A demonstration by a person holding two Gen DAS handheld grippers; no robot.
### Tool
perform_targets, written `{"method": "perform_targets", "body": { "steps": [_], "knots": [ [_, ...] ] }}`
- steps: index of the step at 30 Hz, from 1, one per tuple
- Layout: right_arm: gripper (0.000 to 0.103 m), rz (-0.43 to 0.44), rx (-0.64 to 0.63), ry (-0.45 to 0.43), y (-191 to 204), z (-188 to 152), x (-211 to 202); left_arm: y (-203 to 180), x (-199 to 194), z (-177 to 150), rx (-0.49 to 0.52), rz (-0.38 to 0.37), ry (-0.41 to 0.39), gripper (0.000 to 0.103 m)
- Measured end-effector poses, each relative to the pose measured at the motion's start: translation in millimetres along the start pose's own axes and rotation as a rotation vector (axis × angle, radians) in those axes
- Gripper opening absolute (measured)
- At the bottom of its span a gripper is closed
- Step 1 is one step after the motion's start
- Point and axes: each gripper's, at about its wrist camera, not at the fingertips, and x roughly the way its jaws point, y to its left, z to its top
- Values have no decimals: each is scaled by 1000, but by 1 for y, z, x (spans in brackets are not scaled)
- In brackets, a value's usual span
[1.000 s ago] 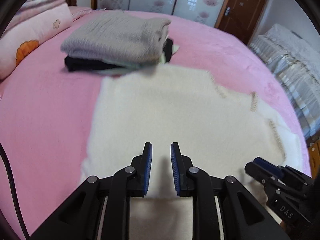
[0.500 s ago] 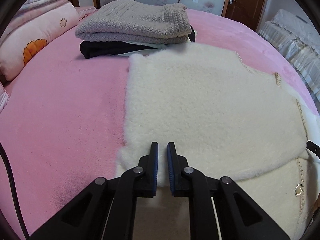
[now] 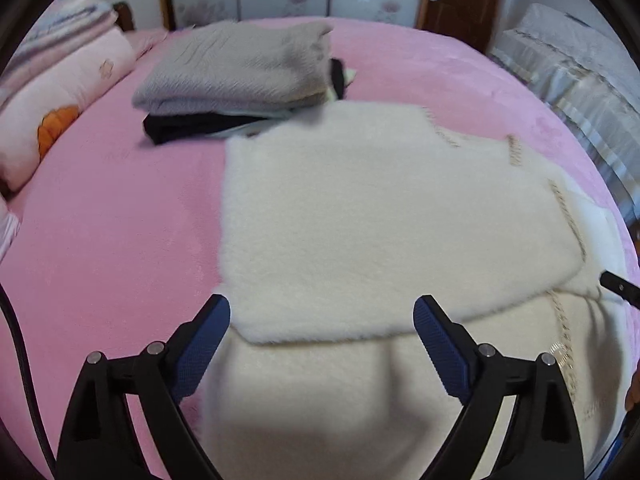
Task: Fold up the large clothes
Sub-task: 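Move both open grippers over the cardigan toward its hem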
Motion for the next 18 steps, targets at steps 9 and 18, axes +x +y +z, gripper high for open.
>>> {"method": "perform_targets", "body": {
  "steps": [9, 18],
  "knots": [
    [36, 8, -40, -7, 11, -29, -37, -40, -45, -45, 58, -7, -35, 92],
    [36, 18, -67, -83, 5, -68, -110, -23, -111, -78, -65, -33, -79, 92]
  ]
}}
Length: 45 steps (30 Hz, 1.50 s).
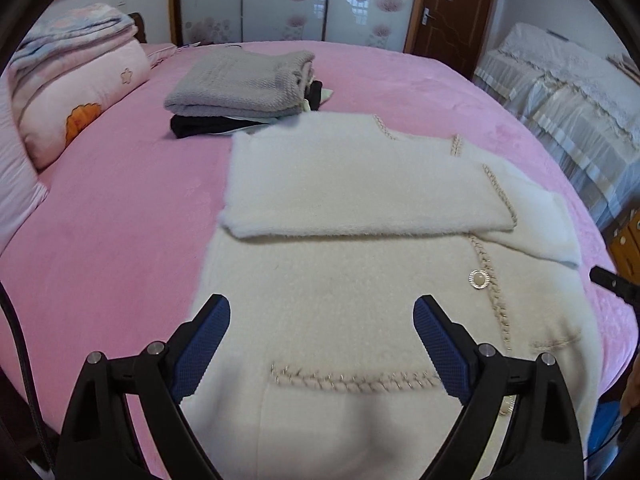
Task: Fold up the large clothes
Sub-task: 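Move both open grippers over the cardigan toward its hem, then grasp the trimmed hem of the cardigan with both grippers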
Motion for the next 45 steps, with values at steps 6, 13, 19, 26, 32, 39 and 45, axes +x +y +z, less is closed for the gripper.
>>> {"method": "perform_targets", "body": {
  "steps": [6, 13, 19, 26, 32, 39, 45],
  "knots": [
    [36, 26, 3, -58, -2, -23, -47, 7, -42, -11, -40, -1, -24, 92],
    [37, 29, -17, -64, -2, -61, -79, 10, -73, -43, -32, 12, -7, 92],
    [39, 30, -45, -79, -4, -90, -96, 7, -85, -74, -1, 24, 3, 92],
    [54, 27, -28, -60, -18, -121, -98, 6, -76, -108, 32, 29, 63, 92],
    [55, 10, -42, -1, -29, -149, -88, 6, -61, -136, 61, 25, 122, 92],
    [55, -38, -37, 87, -49, -173, -73, 11, -44, -154, 110, 47, 182, 92],
    [55, -49, -25, 108, -59, -182, -71, 21, -39, -164, 103, 53, 203, 92]
  ]
}}
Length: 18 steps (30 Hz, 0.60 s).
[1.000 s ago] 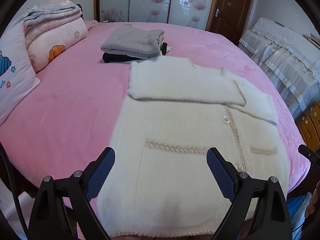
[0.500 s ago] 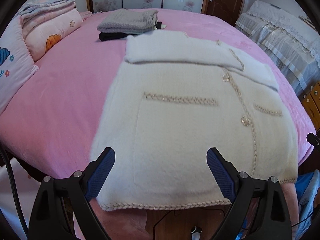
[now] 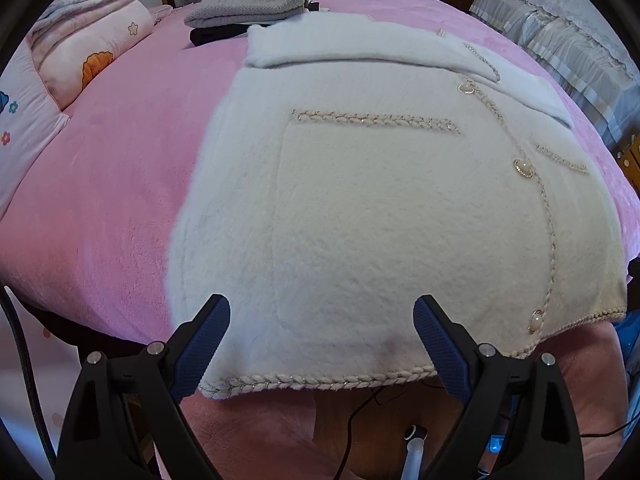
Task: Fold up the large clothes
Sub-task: 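Grasp the trimmed hem of the cardigan with both grippers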
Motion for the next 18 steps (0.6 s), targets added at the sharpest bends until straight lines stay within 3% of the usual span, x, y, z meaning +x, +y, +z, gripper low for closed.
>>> {"method": "perform_targets", "body": {
  "steps": [4, 13, 18],
  "knots": [
    [55, 3, -6, 27, -5, -2, 4, 6, 1, -6, 12, -8, 13, 92],
    [55, 105, 18, 82, -33, -21, 18, 49, 7, -19, 42, -62, 18, 92],
    [55, 84, 91, 90, -58, -27, 28, 80, 14, -20, 15, -90, 25, 92]
  ]
}}
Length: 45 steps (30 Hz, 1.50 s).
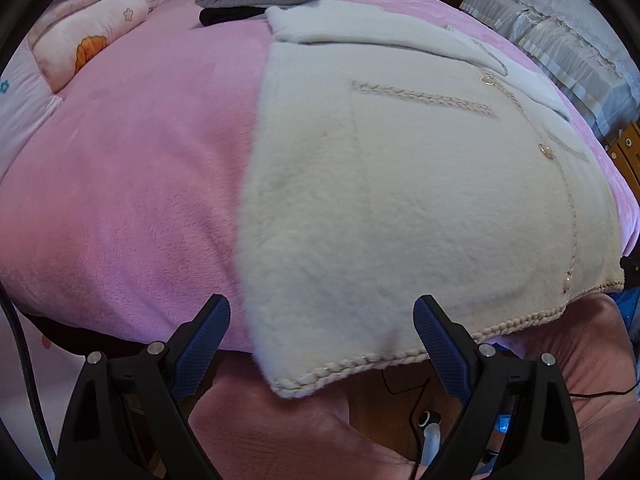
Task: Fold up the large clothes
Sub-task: 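Grasp the trimmed hem of the cardigan with both grippers, then lift the hem with both grippers and fold it over toward the collar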
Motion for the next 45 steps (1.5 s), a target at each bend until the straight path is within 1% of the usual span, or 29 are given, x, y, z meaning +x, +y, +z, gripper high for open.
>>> {"method": "perform_targets", "body": {
  "steps": [3, 7, 9, 10, 13, 15, 20, 21, 22, 23, 24, 25, 26, 28, 29, 30, 31, 33, 35, 36, 38, 41, 44, 45],
  "knots": [
    [55, -6, 34, 14, -14, -2, 6, 8, 6, -2, 9, -14, 15, 92],
    [55, 46, 61, 47, -21, -4, 18, 20, 18, -1, 13, -26, 44, 92],
    [54, 60, 53, 67, -20, -3, 26, 25, 25, 2, 16, -14, 55, 92],
    [54, 63, 48, 75, -19, -2, 30, 26, 27, 4, 13, -19, 59, 92],
    [54, 76, 43, 93, -17, -1, 37, 37, 30, 7, -2, -64, 61, 92],
    [54, 82, 30, 95, -15, 0, 40, 42, 31, 7, 12, -81, 62, 92],
    [54, 82, 5, 107, -7, 0, 48, 47, 36, 8, 46, -87, 58, 91],
    [53, 85, 3, 106, -7, -1, 49, 45, 39, 10, 48, -86, 51, 89],
    [47, 98, 0, 113, -6, -1, 49, 44, 40, 10, 50, -81, 45, 85],
    [30, 124, -2, 120, -6, -2, 50, 41, 40, 9, 50, -72, 43, 83],
    [24, 131, -7, 121, -4, -2, 49, 38, 40, 7, 50, -68, 43, 76],
    [22, 114, -24, 120, 2, -2, 48, 34, 41, 3, 50, -78, 46, 64],
    [18, 96, -47, 118, 7, -2, 47, 33, 40, 3, 50, -90, 54, 57],
    [15, 62, -93, 109, 18, -1, 42, 27, 35, 0, 54, -93, 71, 27],
    [13, 55, -113, 100, 23, 0, 39, 24, 35, 1, 52, -77, 82, 22],
    [13, 50, -135, 87, 29, 1, 34, 22, 33, 1, 51, -66, 88, 9],
    [13, 44, -155, 73, 34, 2, 30, 18, 30, 1, 52, -69, 94, 6],
    [12, 44, -188, 40, 43, 5, 18, 7, 23, 4, 47, -74, 94, 5],
    [12, 60, -205, 9, 47, 9, 4, 1, 11, 11, 8, -149, 83, 5],
    [12, 76, -203, -7, 48, 12, -2, -1, 3, 17, -29, -201, 71, 5],
    [12, 127, -184, -33, 48, 22, -14, -6, -10, 30, -82, -277, 40, 5],
    [12, 199, -166, -103, 53, 48, -37, -10, -28, 58, -166, -349, -22, 5],
    [11, 249, -156, -173, 62, 81, -54, -12, -38, 99, -263, -388, -69, 5],
    [11, 260, -151, -200, 65, 96, -59, -11, -39, 116, -295, -390, -83, 5]
  ]
}}
